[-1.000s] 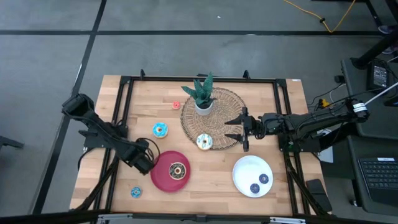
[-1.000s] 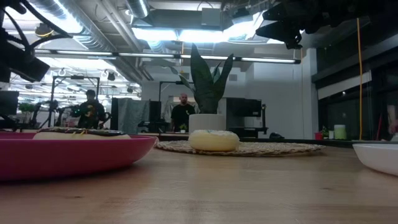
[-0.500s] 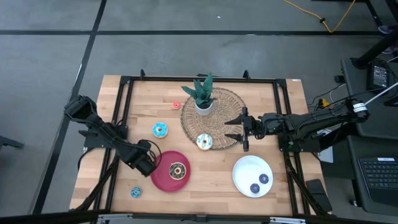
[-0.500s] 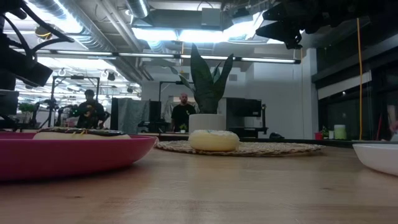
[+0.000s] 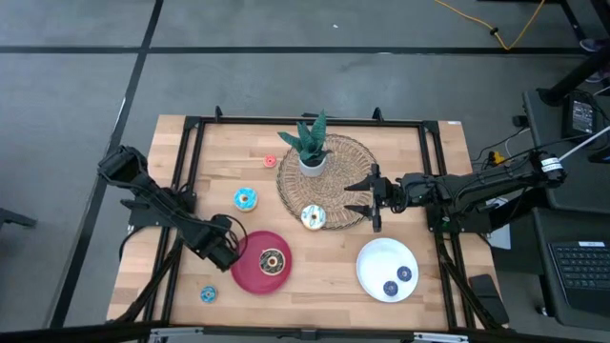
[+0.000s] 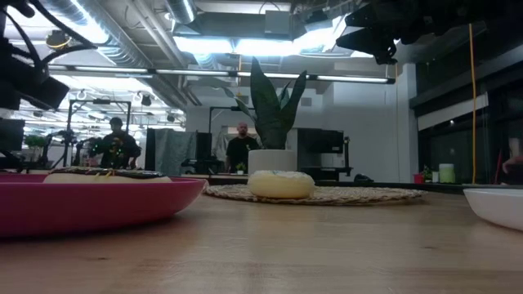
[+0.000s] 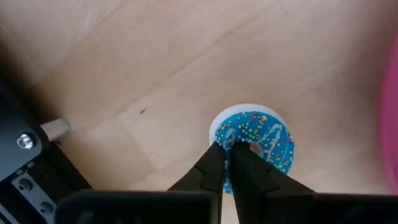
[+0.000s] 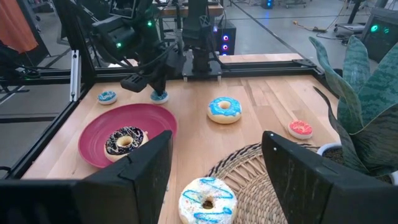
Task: Pick & Place donuts
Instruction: Put the top blue donut on the white plate
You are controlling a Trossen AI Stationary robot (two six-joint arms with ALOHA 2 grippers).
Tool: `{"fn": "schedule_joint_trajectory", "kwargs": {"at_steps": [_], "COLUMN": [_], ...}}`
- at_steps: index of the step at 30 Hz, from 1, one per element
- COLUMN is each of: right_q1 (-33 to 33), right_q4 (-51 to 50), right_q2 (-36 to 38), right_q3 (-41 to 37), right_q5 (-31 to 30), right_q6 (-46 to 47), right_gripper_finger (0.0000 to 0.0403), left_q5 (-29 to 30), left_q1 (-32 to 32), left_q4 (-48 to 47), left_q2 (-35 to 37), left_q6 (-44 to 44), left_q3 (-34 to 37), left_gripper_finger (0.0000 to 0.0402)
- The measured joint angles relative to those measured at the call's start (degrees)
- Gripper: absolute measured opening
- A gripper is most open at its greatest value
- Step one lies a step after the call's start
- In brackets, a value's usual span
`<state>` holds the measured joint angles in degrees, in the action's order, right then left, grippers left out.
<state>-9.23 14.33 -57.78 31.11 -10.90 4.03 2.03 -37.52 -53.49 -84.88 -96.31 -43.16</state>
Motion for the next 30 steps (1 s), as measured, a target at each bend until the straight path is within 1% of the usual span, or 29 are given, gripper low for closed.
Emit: {"fn": "schedule_joint_trajectory", "kwargs": {"at_steps": [12, 22, 30], "right_q1": [0.00, 0.00, 0.01], "right_q4": [-0.01, -0.01, 0.00], "right_q2": [0.00, 0.00, 0.00], "right_q3": [0.00, 0.00, 0.00], "right_q5": [-0.01, -0.02, -0.01], "right_q6": [0.00, 0.00, 0.00], "right_gripper_finger": [0.0248, 0.0248, 0.0248], "left_q5": [-0.04, 0.43, 1.94], "left_q1": [0.03, 0.11, 1.40], "left_q4": [-7.85, -8.88, -14.55], "left_q2": [0.00, 0.00, 0.02], "left_q6": [1.73, 2.51, 3.46], "left_q3": [-6.58, -13.28, -19.84], "left_gripper_finger": [0.0010, 0.0009, 0.0009]}}
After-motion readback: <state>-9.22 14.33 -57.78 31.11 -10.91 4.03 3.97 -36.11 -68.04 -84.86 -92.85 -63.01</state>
